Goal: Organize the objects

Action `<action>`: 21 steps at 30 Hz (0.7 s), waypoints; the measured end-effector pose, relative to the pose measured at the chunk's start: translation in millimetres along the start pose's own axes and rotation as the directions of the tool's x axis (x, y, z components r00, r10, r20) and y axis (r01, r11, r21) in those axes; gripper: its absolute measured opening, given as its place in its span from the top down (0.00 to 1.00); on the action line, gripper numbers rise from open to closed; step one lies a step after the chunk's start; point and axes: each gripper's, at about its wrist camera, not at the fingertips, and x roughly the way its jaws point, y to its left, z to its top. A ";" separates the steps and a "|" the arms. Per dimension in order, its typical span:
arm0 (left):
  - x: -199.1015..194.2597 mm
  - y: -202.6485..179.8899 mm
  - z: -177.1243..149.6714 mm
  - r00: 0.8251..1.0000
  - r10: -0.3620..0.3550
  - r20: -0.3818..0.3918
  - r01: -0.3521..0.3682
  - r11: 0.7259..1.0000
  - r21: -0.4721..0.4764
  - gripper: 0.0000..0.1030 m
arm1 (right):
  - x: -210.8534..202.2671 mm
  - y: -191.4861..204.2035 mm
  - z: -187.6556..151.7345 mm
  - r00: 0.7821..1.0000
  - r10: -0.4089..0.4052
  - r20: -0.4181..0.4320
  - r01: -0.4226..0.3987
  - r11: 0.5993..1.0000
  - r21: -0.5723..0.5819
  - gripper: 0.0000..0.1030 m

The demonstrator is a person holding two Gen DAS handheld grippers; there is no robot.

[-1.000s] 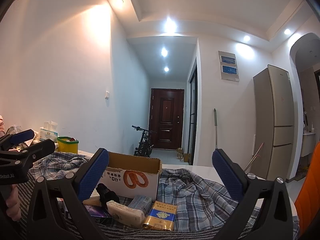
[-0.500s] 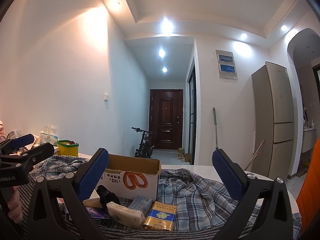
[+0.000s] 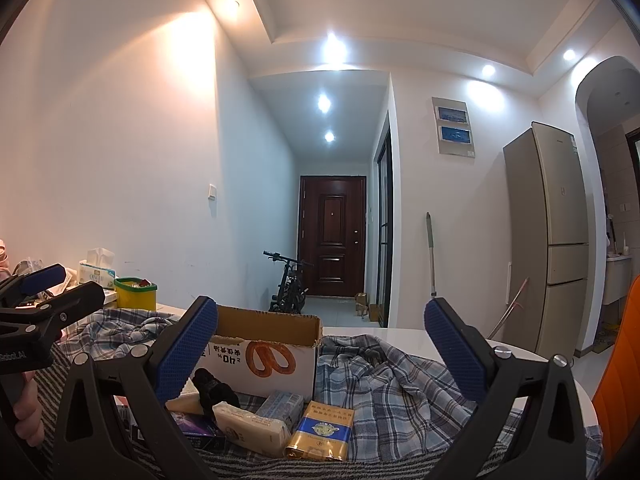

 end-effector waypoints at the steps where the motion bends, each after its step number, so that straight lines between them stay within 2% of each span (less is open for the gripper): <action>1: -0.3 0.1 -0.2 1.000 0.000 0.000 0.000 1.000 0.000 0.00 | 0.0 0.0 -0.1 1.000 0.000 -0.001 0.000 1.000 0.001 0.00; 21: -0.1 0.7 -1.5 1.000 0.000 0.001 0.000 1.000 0.001 0.00 | -0.1 0.2 1.2 1.000 0.000 -0.001 0.000 1.000 0.001 0.00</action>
